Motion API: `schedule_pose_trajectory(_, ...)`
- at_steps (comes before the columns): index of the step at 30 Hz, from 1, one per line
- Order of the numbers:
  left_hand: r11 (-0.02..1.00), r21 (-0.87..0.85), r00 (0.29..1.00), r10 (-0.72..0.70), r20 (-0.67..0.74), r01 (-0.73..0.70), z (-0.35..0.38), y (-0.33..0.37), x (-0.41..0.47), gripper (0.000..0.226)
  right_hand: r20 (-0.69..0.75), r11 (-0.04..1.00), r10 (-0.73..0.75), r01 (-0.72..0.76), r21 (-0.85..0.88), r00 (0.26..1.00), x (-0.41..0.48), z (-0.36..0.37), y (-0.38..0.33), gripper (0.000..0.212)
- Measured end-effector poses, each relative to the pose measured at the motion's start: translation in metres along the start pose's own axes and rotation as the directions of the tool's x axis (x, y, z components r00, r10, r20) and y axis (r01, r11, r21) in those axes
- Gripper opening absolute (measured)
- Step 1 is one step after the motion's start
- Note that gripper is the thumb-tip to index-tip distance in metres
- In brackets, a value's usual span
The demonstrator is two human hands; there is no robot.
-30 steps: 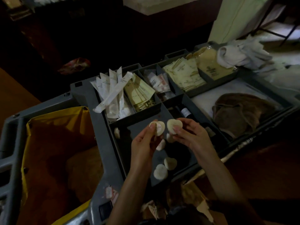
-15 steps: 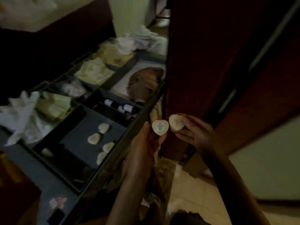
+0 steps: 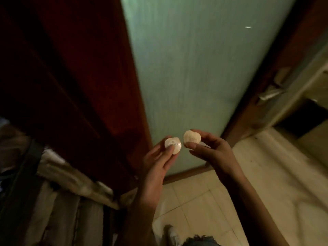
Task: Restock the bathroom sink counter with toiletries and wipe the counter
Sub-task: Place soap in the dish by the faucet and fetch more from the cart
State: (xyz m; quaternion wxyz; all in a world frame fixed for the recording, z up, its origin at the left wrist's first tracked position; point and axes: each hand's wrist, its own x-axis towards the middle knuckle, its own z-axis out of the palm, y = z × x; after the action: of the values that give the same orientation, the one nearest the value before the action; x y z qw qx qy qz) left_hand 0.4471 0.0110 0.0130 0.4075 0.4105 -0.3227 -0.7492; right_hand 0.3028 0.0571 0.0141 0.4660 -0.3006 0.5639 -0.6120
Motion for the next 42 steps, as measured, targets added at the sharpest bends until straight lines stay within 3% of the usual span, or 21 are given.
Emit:
schedule_pose_trajectory(7,0.990,0.099,0.960,-0.126,0.248,0.104,0.079,-0.035,0.015,0.027,-0.307,0.996,-0.079,0.084,0.005,0.948,-0.034,-0.080,-0.012,0.034)
schedule_pose_trajectory(14,0.955,0.251,0.870,-0.254,0.423,0.157,0.129,-0.054,0.045,0.036,-0.567,0.992,-0.104,0.125,-0.001,0.817,-0.038,-0.122,-0.016,0.031)
schedule_pose_trajectory(19,0.929,0.304,0.781,-0.349,0.519,0.213,0.162,-0.058,0.079,0.039,-0.661,0.993,-0.080,0.116,0.011,0.746,-0.018,-0.141,-0.023,0.025)
schedule_pose_trajectory(25,0.895,0.354,0.672,-0.440,0.595,0.273,0.203,-0.061,0.126,0.036,-0.751,0.995,-0.077,0.100,-0.015,0.656,0.014,-0.160,-0.032,0.034)
schedule_pose_trajectory(31,0.857,0.436,0.569,-0.511,0.644,0.277,0.240,-0.079,0.149,0.043,-0.876,0.989,-0.080,0.148,-0.010,0.476,0.019,-0.174,-0.029,0.038)
schedule_pose_trajectory(36,0.780,0.566,0.424,-0.622,0.658,0.265,0.265,-0.106,0.143,0.036,-0.955,0.984,-0.047,0.177,0.006,0.292,-0.005,-0.187,-0.024,0.036)
schedule_pose_trajectory(42,0.745,0.642,0.313,-0.663,0.680,0.181,0.295,-0.133,0.137,0.032,-0.972,0.977,0.022,0.201,0.070,0.232,-0.017,-0.208,-0.020,0.034)
